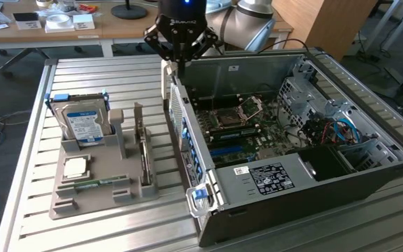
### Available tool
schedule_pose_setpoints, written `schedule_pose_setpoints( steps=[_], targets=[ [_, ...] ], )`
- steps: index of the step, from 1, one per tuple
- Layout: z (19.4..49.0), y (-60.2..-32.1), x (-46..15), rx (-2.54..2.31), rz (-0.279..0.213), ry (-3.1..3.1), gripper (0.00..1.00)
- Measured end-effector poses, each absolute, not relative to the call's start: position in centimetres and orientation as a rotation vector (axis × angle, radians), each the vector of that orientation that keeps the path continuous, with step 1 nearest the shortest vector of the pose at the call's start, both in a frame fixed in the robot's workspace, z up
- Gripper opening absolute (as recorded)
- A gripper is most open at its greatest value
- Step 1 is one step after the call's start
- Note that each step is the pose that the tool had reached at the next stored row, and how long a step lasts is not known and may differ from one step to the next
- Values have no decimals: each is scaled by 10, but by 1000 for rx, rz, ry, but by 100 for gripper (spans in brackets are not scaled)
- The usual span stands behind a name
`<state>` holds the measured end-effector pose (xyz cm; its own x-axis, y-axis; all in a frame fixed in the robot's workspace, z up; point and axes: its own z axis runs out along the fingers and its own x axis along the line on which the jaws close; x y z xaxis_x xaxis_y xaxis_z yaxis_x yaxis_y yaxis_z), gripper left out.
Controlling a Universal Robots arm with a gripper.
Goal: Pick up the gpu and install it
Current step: 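Reach for the gpu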
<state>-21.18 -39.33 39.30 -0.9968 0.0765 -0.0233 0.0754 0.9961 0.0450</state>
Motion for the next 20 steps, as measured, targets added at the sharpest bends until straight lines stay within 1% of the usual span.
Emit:
schedule_pose_setpoints(
  steps=[20],
  targets=[
    [393,-388,-275,120,69,3113,11]
  ],
)
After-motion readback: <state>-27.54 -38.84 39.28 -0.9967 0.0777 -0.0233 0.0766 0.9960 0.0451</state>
